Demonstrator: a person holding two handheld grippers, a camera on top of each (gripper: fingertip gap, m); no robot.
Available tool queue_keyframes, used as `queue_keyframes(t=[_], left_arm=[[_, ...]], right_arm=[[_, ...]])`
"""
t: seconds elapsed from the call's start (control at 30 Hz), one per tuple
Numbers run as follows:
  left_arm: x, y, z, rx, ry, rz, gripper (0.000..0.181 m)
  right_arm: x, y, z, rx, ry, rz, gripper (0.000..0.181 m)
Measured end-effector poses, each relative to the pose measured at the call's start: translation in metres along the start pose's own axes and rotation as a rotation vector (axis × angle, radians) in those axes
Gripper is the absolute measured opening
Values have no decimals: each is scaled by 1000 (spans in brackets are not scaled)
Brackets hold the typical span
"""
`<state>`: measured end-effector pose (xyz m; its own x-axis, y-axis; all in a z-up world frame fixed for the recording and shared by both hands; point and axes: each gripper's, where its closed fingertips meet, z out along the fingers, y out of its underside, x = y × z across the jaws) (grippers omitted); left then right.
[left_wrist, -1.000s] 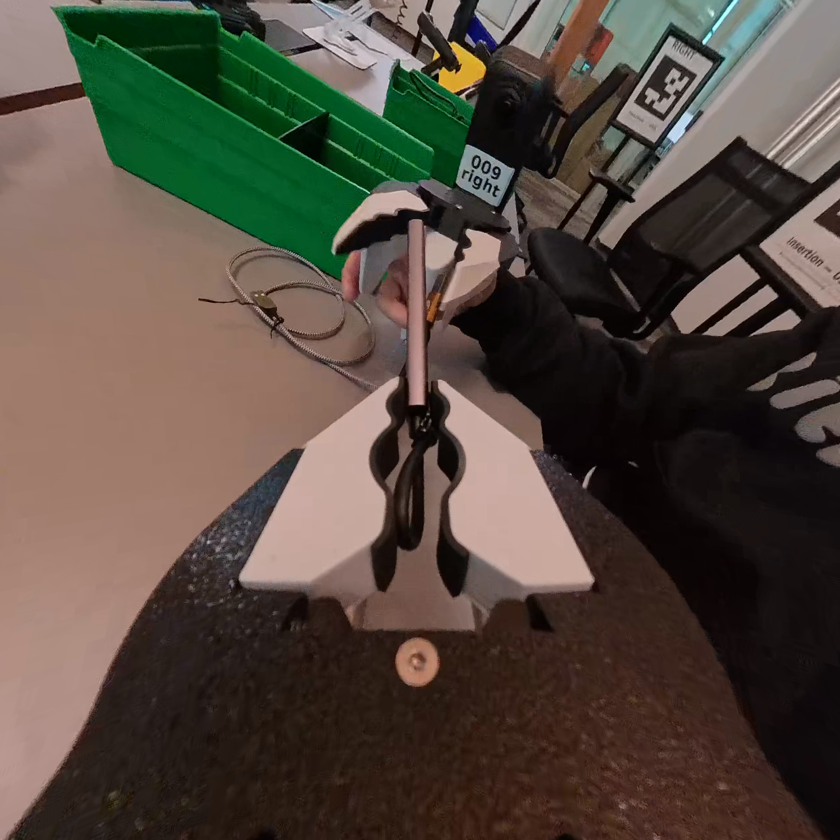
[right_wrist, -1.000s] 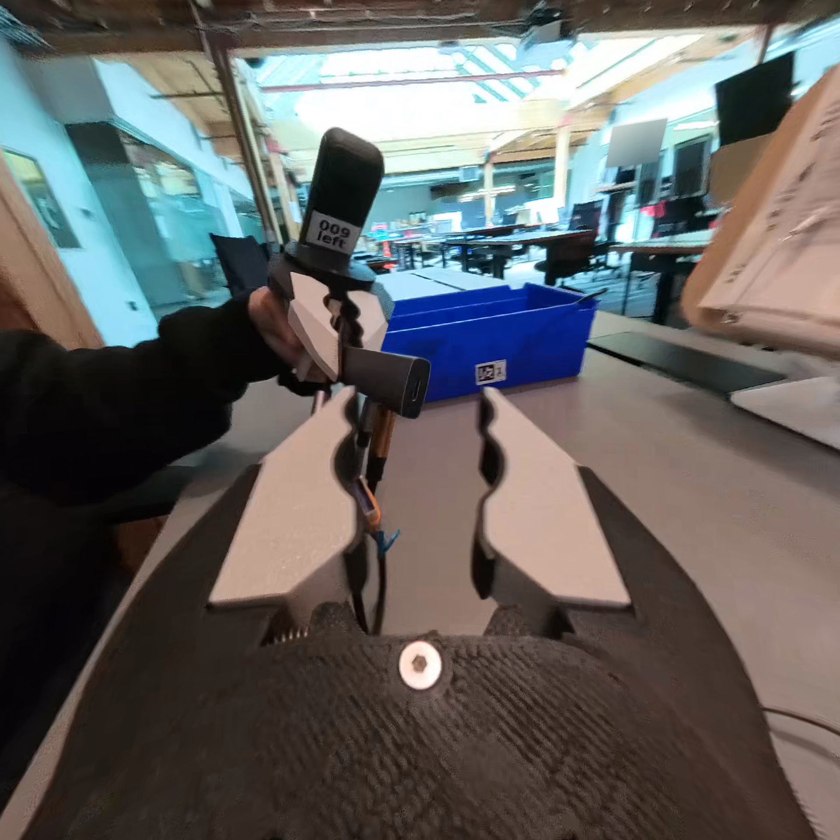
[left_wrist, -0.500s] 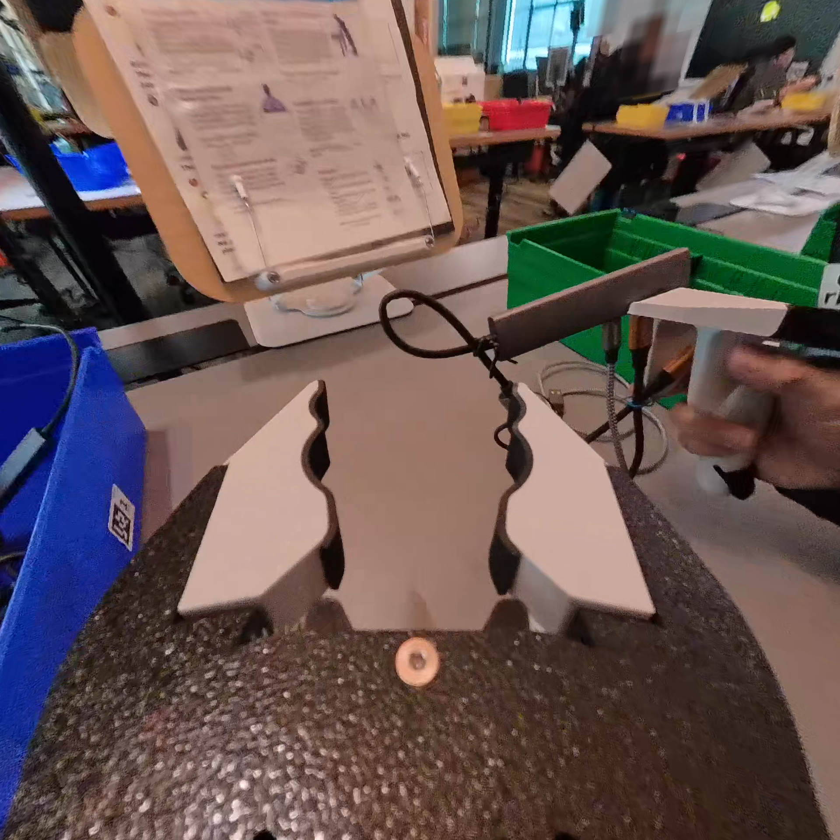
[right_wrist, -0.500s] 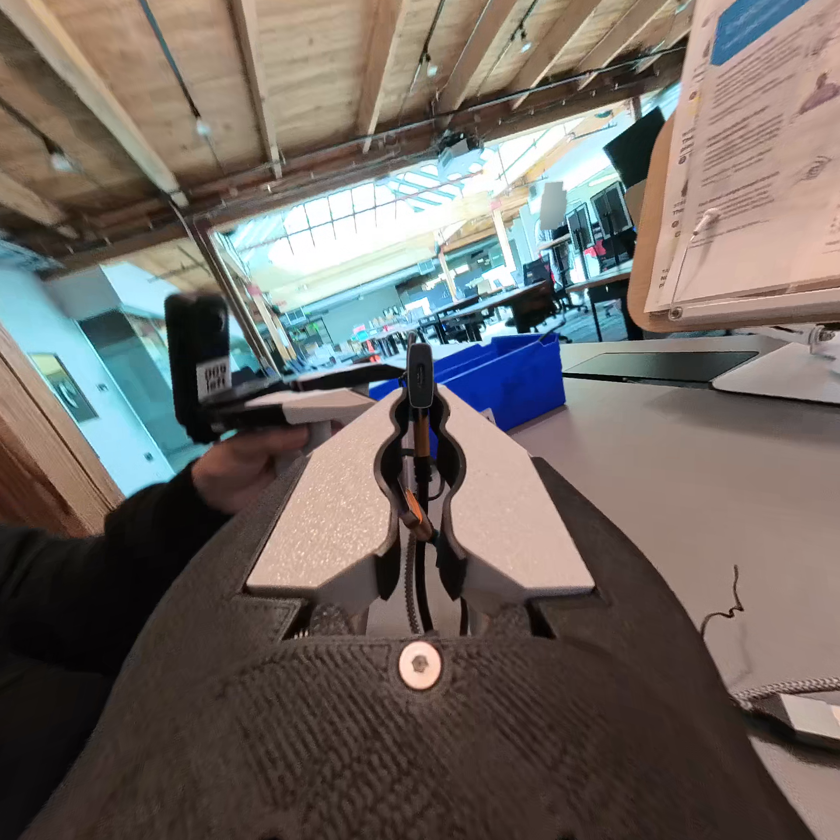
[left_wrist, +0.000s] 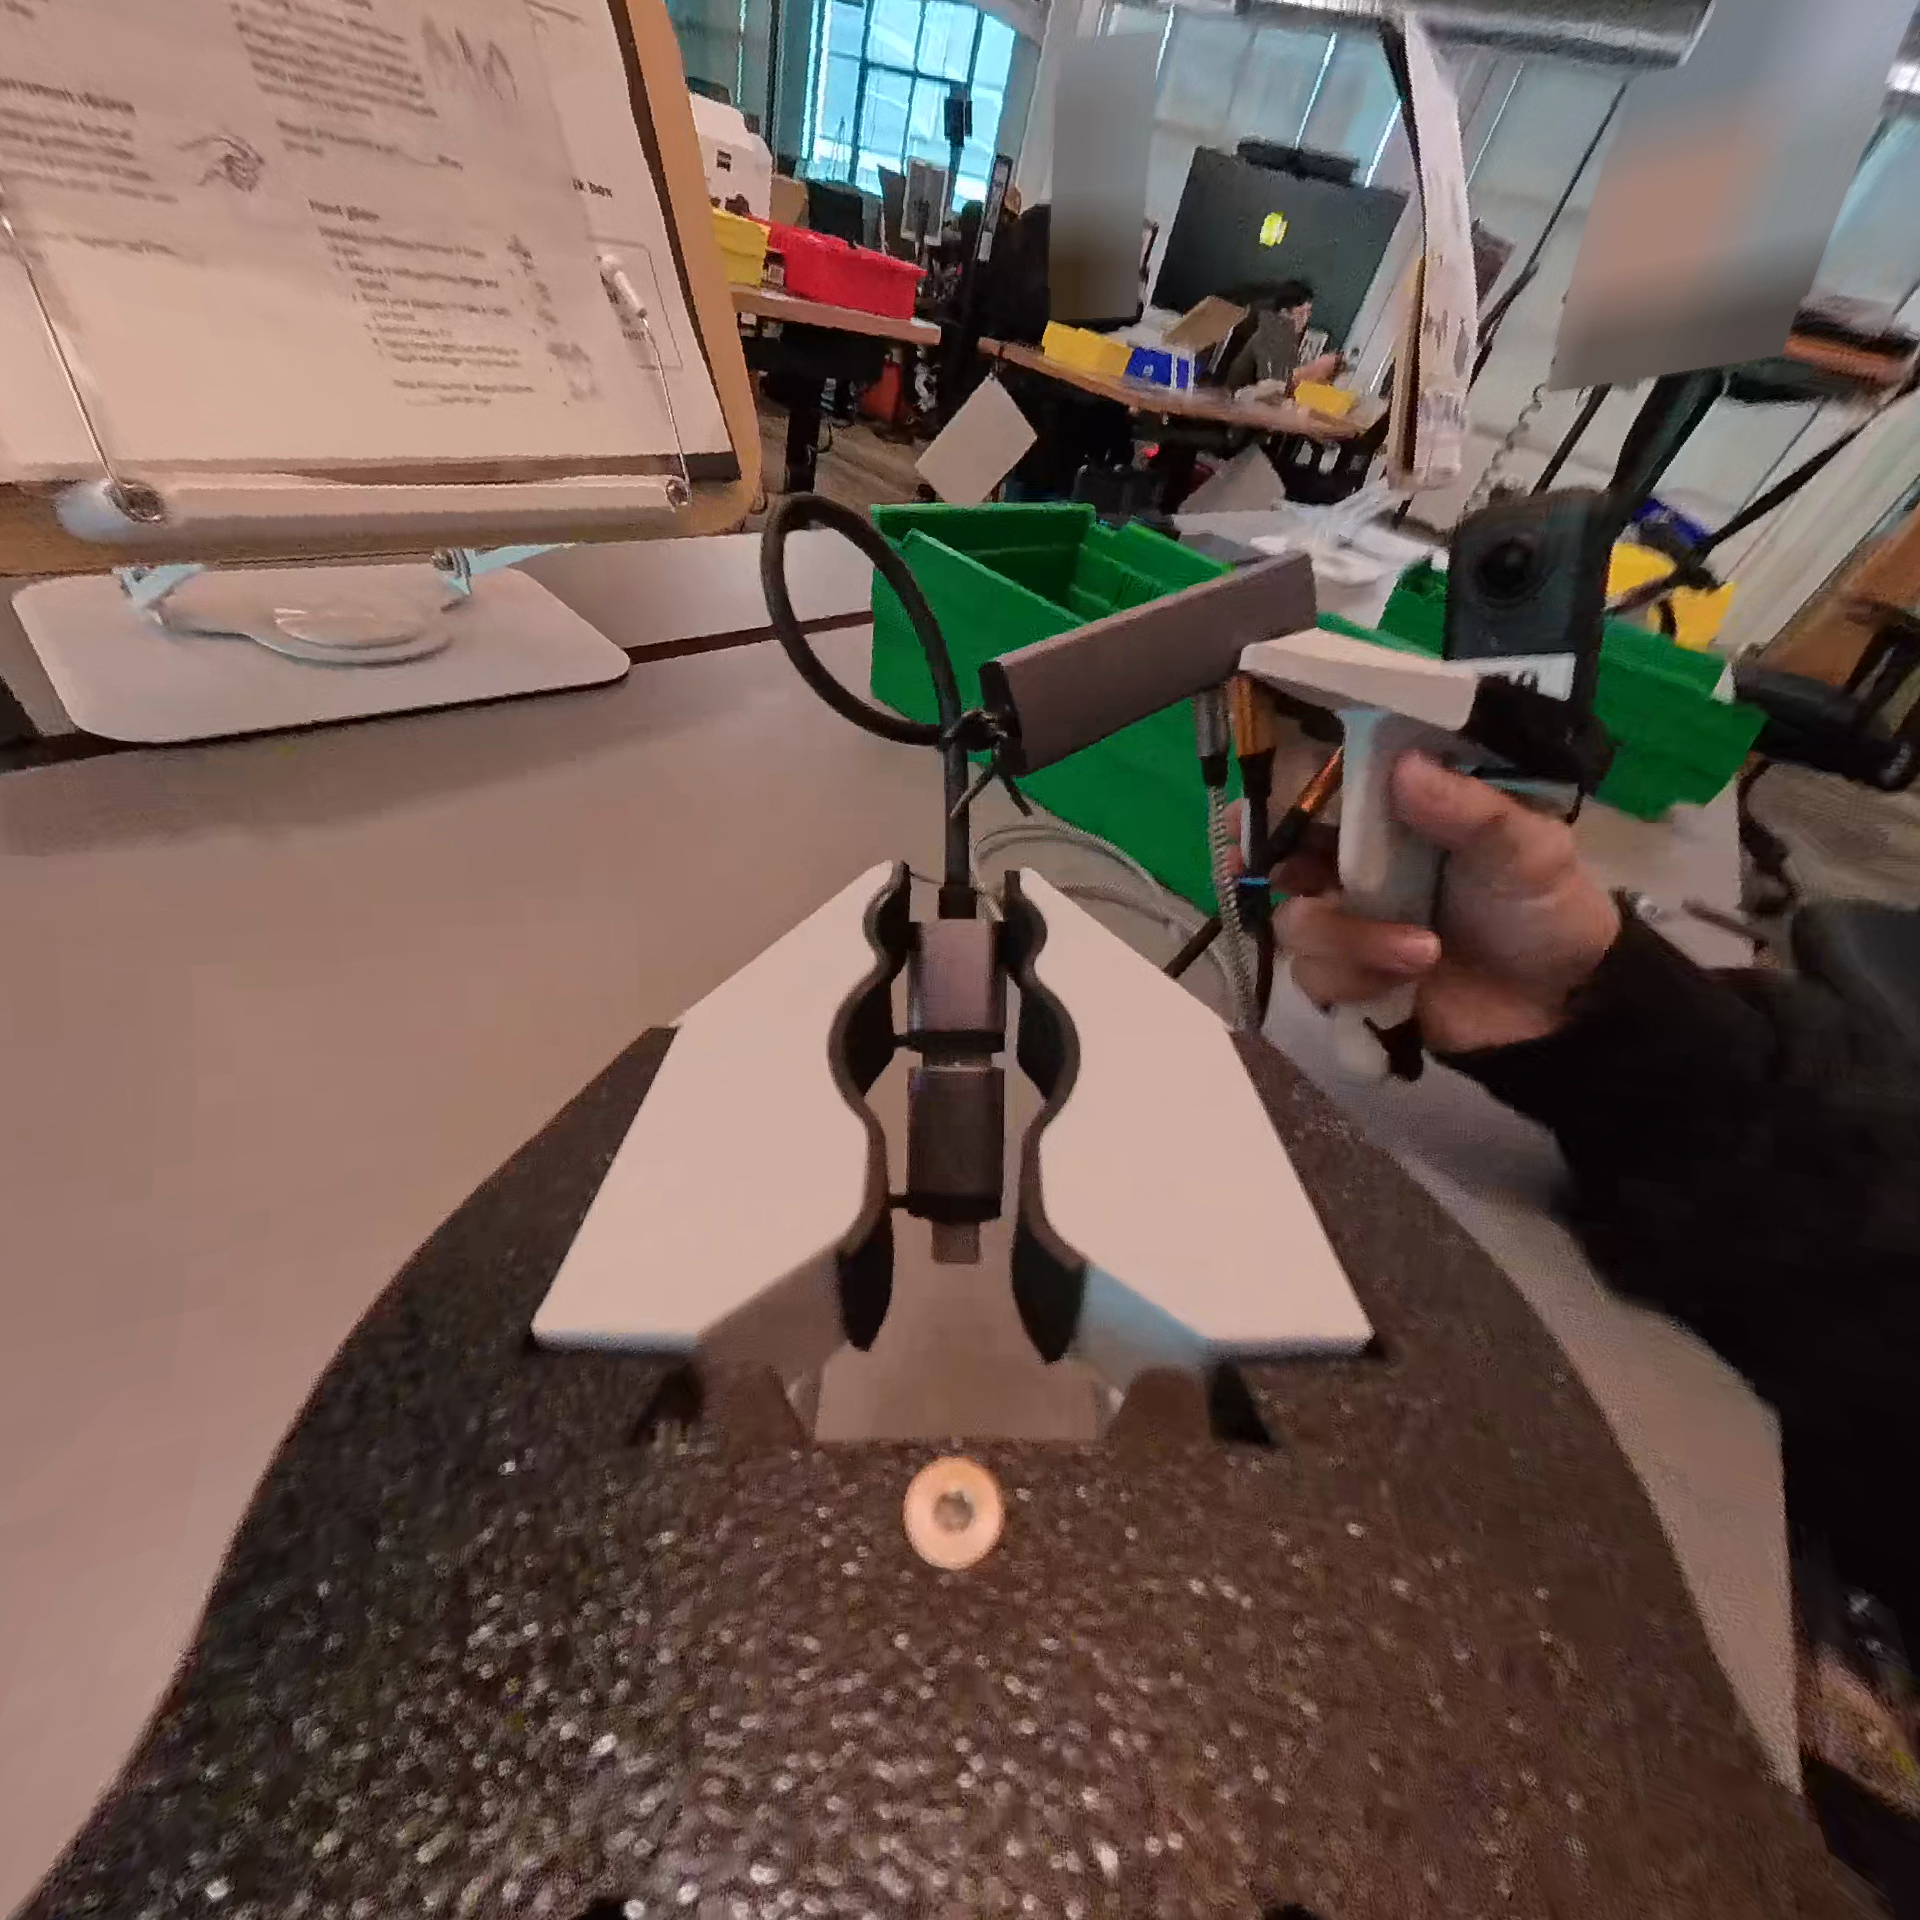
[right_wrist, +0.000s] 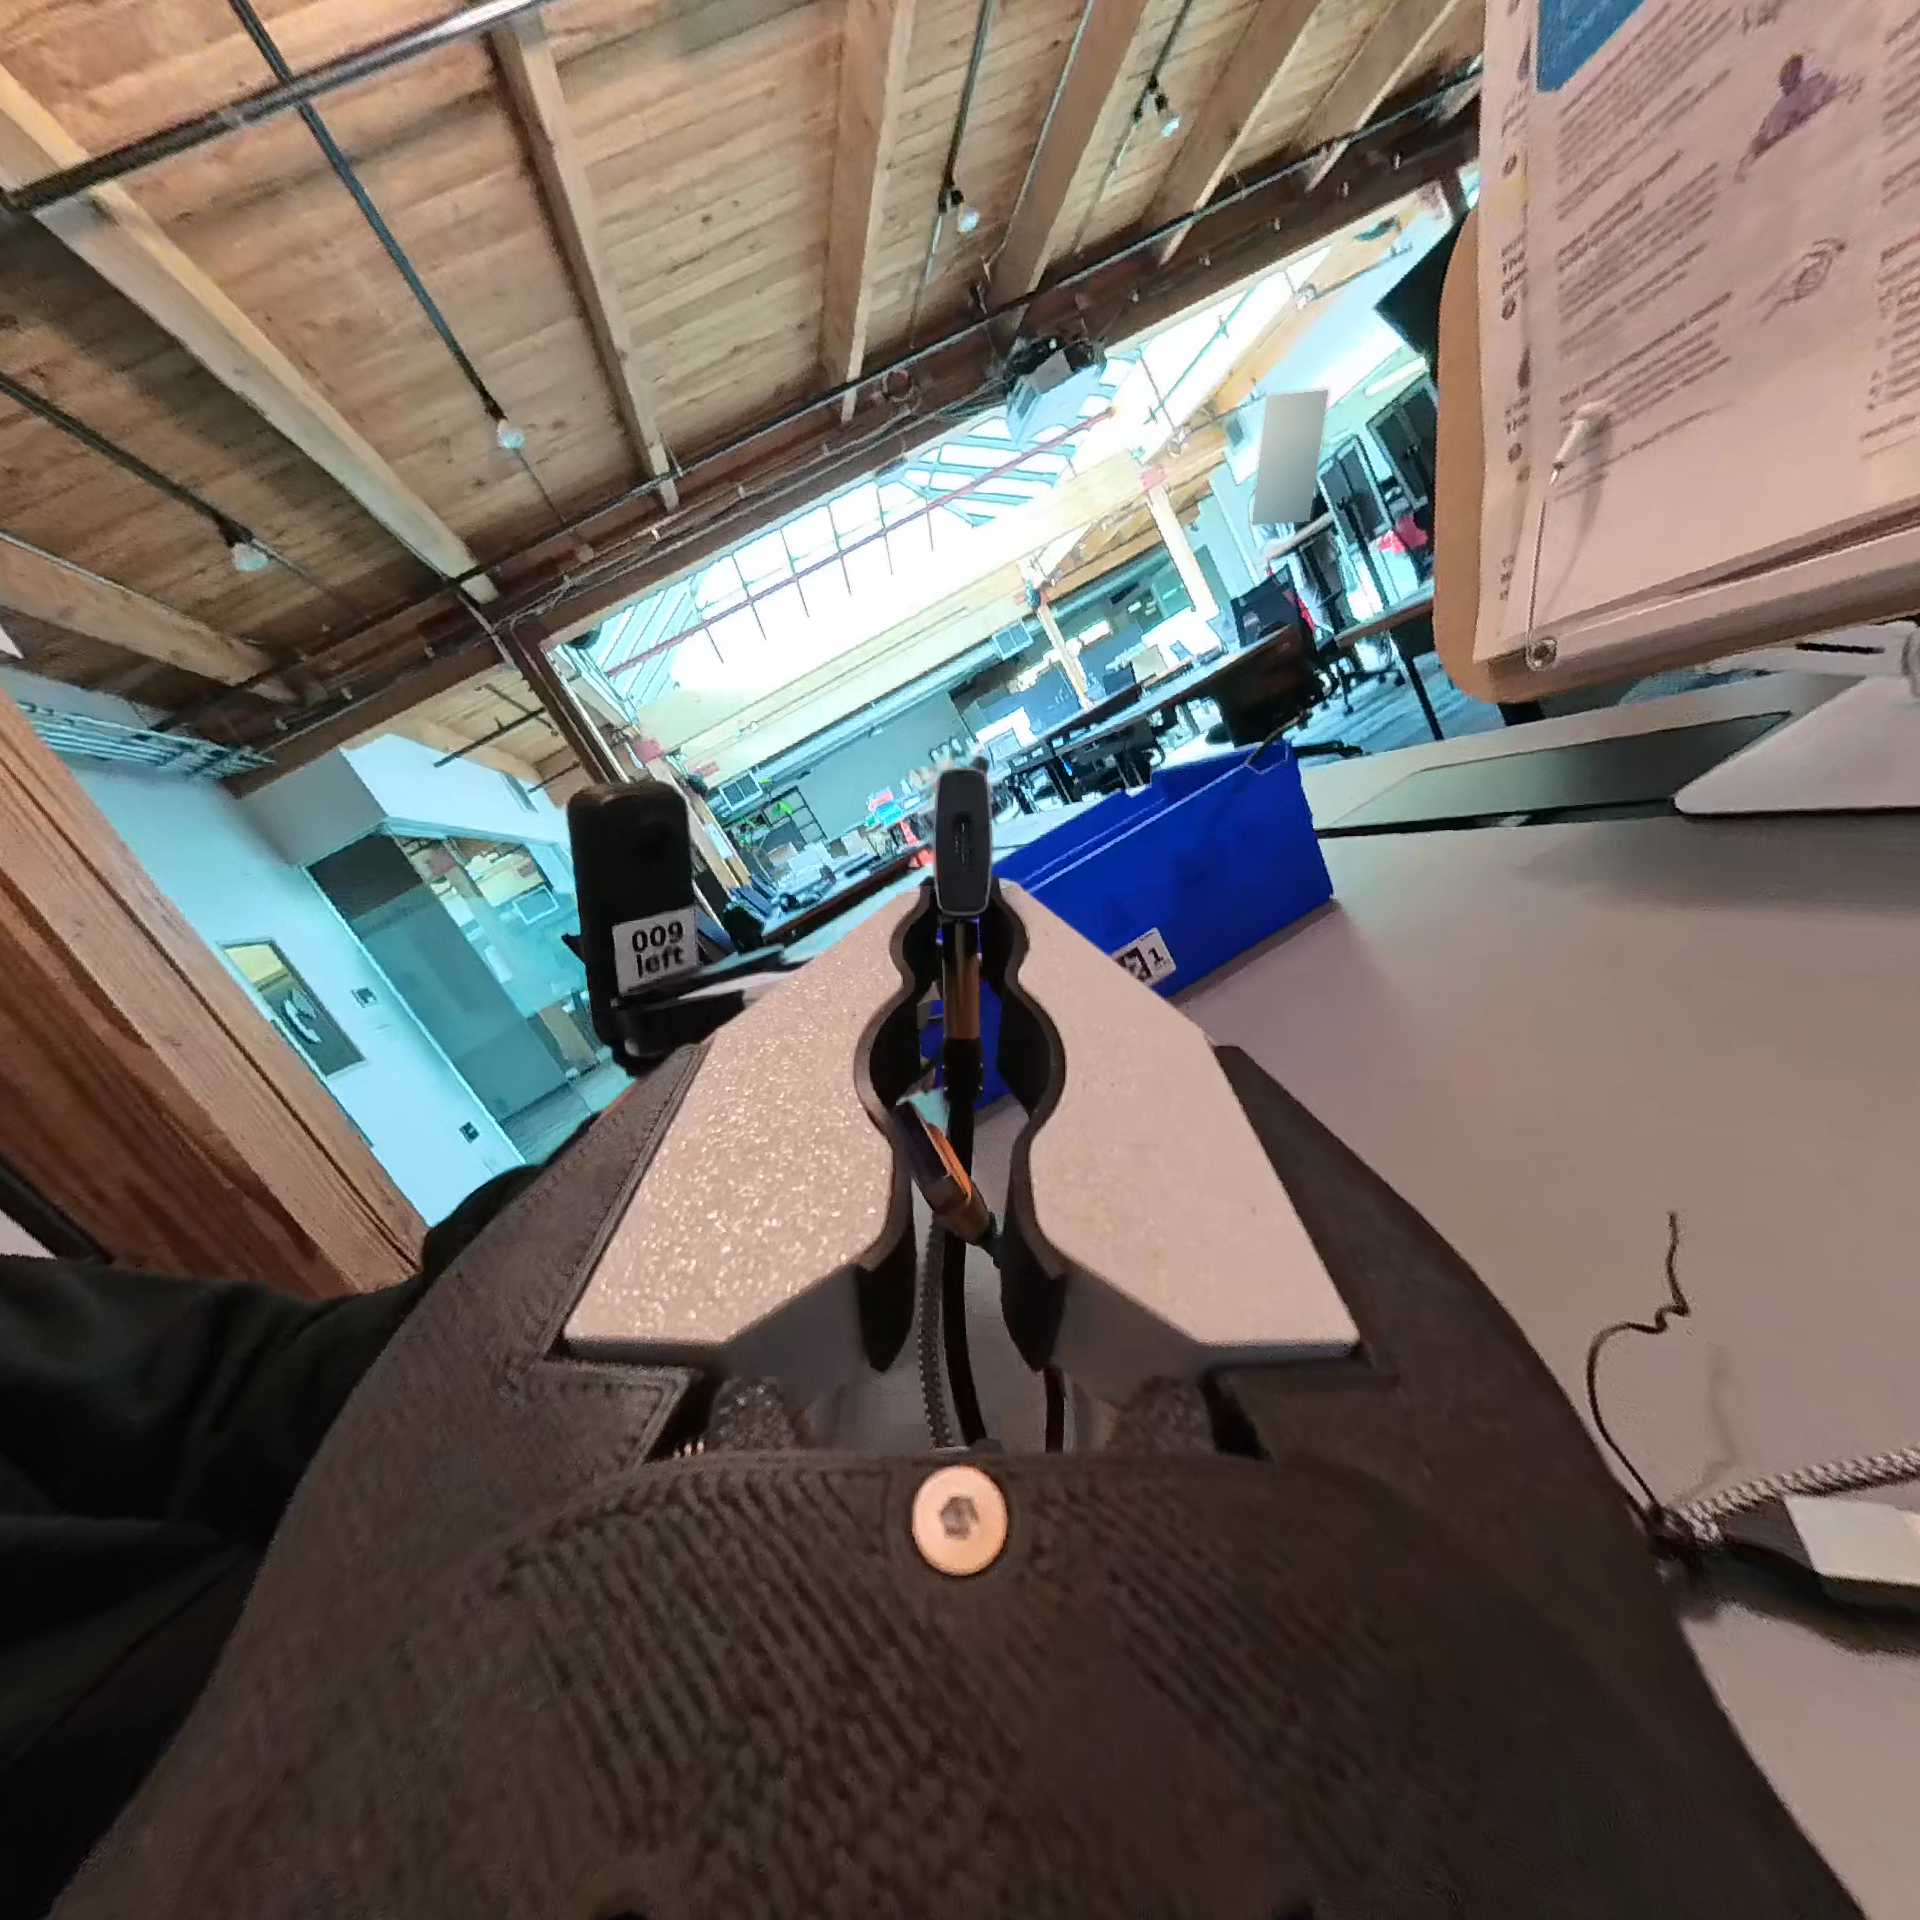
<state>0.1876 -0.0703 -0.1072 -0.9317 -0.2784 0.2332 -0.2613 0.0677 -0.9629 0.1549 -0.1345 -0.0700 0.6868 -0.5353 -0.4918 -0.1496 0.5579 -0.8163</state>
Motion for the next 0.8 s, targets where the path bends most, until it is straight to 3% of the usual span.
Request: queue_keyframes(t=[0.23, 0.4, 0.47, 0.57, 0.7, 0.8], left_arm=[[-16, 8, -15, -108, -28, 375, 15], [-12, 6, -15, -39, -32, 485, 18], [-10, 3, -16, -11, -119, 670, 40], [7, -16, -21, 109, -242, 1011, 48], [26, -17, -16, 109, -161, 1129, 55], [29, -27, -15, 134, -106, 1177, 43]], right_arm=[[-2, 10, 5, -46, -33, 118, 6], [7, 16, 8, -19, -22, 248, 6], [11, 19, 8, -16, -17, 308, 6], [15, 24, 8, -27, -6, 355, 6], [3, 22, 8, -35, -82, 386, 6], [-9, 22, 8, -65, -150, 408, 7]])
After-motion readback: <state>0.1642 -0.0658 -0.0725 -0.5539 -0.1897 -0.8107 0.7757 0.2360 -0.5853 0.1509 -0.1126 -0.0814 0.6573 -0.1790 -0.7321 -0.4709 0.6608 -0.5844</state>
